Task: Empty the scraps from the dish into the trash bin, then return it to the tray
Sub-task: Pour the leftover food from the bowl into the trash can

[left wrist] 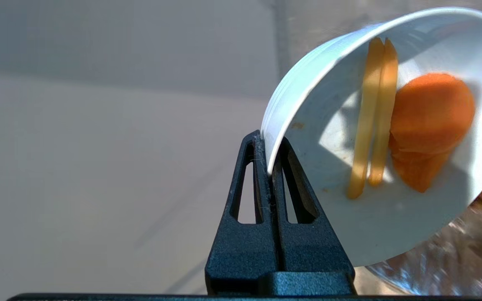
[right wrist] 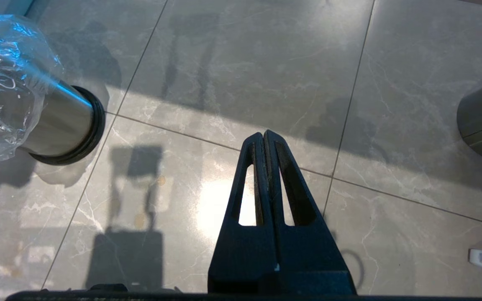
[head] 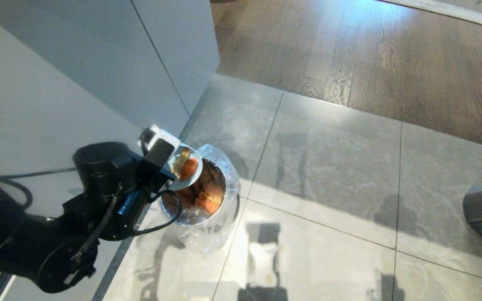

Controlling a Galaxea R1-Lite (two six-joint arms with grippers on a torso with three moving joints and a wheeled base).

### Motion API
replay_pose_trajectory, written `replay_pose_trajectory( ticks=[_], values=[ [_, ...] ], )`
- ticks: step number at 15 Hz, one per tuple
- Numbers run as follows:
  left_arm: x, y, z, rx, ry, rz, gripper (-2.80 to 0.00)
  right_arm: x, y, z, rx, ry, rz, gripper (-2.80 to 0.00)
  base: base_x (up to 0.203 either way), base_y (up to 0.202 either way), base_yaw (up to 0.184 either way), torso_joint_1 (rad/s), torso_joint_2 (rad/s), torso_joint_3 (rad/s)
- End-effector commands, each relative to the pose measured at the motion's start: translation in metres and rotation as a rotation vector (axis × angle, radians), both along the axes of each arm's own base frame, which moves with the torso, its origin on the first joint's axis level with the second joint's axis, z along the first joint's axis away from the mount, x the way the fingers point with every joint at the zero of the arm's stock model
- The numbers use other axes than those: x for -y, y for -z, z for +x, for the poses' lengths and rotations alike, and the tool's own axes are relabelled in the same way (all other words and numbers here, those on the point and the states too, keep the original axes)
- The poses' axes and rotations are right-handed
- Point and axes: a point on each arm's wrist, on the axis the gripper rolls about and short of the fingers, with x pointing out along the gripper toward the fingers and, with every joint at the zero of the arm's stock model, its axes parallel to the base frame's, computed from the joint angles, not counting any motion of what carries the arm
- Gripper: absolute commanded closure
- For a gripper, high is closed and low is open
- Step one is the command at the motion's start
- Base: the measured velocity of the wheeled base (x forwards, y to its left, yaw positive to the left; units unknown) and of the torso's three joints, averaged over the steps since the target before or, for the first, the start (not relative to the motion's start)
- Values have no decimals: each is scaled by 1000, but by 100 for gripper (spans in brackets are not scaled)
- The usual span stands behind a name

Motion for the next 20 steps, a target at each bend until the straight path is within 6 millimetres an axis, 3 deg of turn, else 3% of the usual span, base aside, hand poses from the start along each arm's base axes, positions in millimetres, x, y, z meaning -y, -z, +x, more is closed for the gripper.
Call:
replay_pose_trajectory(
  ticks=[1,8,13,16,20],
  values=[
    [3,3,-2,-17,35,36,0,0,0,0,1,0,0,0,0,0,0,0,0,0],
    [6,-9,8,-4,65,414,0,0,0,0,1,0,0,0,0,0,0,0,0,0],
    [8,-9,13,-11,73,563,0,0,0,0,1,0,0,0,0,0,0,0,0,0],
    [9,-22,20,21,56,694,0,0,0,0,0,0,0,0,0,0,0,0,0,0],
    [12,-38,28,100,23,680,0,0,0,0,1,0,1,0,0,0,0,0,0,0]
  ],
)
